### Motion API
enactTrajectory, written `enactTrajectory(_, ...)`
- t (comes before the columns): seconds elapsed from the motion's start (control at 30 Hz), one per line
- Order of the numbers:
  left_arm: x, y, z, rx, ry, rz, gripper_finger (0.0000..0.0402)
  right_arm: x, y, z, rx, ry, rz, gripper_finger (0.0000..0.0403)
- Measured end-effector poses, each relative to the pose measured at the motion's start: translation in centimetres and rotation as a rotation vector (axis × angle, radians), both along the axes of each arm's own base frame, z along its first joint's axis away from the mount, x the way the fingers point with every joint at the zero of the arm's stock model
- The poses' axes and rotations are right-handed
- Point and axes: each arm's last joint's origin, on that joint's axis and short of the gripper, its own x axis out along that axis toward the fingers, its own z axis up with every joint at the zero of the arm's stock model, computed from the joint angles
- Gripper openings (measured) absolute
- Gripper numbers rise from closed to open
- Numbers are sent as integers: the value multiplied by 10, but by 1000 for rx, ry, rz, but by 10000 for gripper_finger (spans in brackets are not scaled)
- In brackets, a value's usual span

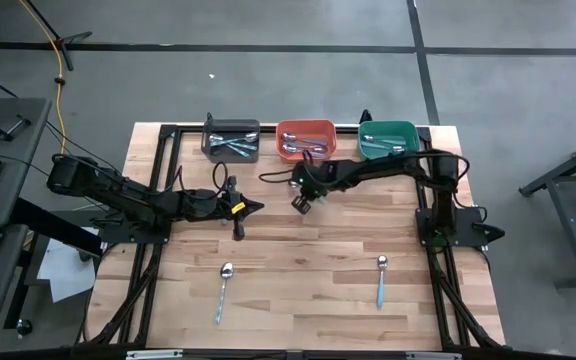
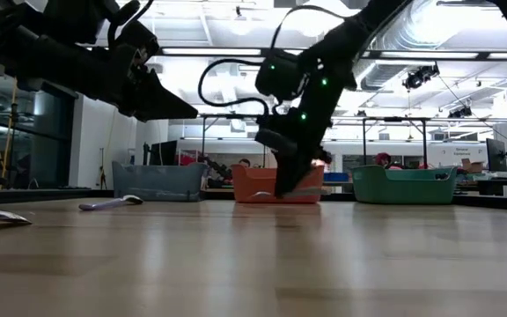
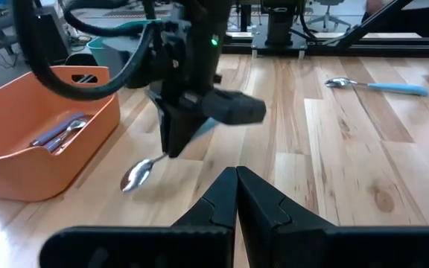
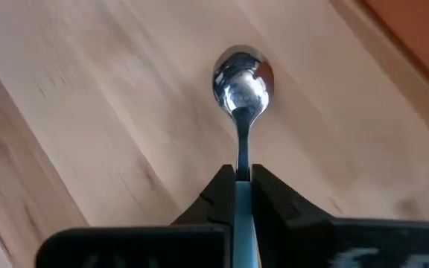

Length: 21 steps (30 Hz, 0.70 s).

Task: Sort silverware by color (type)
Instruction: Put the blue spoon into the green bin

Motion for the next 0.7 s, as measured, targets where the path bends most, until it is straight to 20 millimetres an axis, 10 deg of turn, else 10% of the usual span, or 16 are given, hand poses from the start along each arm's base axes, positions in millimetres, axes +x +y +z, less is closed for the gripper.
enactTrajectory(0.27,0,0,-1,5,8,-2,3,-24,4,62,-106,58,114,4)
enactTrajectory(0.47,-1,0,-2,6,20,-2,3,-97,-1,107,-273,215,64,2)
enactTrajectory(0.7,-1,0,-2,8,20,-3,3,-184,-38,106,-360,295,2,2)
